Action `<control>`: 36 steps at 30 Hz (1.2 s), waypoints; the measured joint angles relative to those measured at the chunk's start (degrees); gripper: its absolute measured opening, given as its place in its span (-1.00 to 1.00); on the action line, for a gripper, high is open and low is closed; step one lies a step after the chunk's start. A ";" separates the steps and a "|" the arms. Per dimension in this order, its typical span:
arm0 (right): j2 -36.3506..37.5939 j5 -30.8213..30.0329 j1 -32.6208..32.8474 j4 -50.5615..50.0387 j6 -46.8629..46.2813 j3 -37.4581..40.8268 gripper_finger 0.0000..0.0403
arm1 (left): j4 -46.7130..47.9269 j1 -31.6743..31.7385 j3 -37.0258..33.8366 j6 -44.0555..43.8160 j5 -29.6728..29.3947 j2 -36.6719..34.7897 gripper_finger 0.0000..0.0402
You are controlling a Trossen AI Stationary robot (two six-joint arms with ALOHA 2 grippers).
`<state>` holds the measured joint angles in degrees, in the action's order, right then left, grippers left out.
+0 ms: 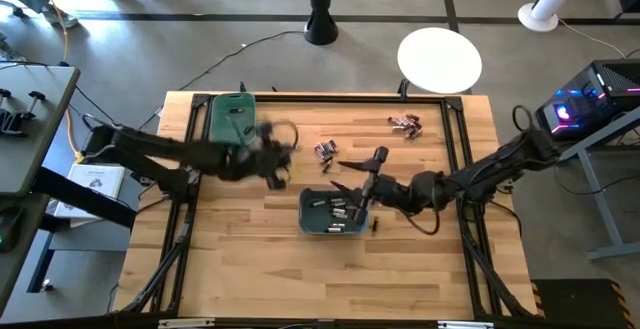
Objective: Sort batteries
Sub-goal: Put the black battery into the green bin
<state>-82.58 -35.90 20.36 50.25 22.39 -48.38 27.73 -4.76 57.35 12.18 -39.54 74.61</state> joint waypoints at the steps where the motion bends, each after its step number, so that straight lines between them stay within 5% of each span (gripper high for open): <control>1: 0.45 -0.15 0.65 -2.26 -1.16 0.02 0.05 | 8.17 1.89 3.60 -3.29 0.34 -0.11 -0.83; 4: 0.72 -0.29 2.88 -8.06 -4.05 0.02 0.05 | 28.44 9.14 11.32 -12.44 3.27 0.57 -0.83; 8: 0.08 -0.21 5.66 -16.21 -7.50 0.05 0.05 | 44.09 21.40 16.51 -18.28 6.95 1.58 -0.83; 13: 0.06 -1.60 8.58 -22.31 -9.77 0.13 0.05 | 52.56 38.87 18.18 -17.76 14.13 6.16 -0.83; 18: 0.06 -4.65 11.39 -24.84 -8.37 0.13 0.05 | 55.57 51.23 18.50 -14.46 14.67 14.51 -0.83; 23: 0.06 -6.76 12.43 -25.81 -8.40 0.13 0.05 | 54.62 54.78 18.50 -11.58 13.05 22.85 -0.83; 36: 0.06 -6.93 12.26 -25.63 -8.61 0.13 0.05 | 50.33 52.23 18.50 -7.99 8.54 35.50 -0.77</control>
<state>-82.52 -42.83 32.62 24.62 13.78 -48.25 78.06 47.46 75.85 4.19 -31.00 110.11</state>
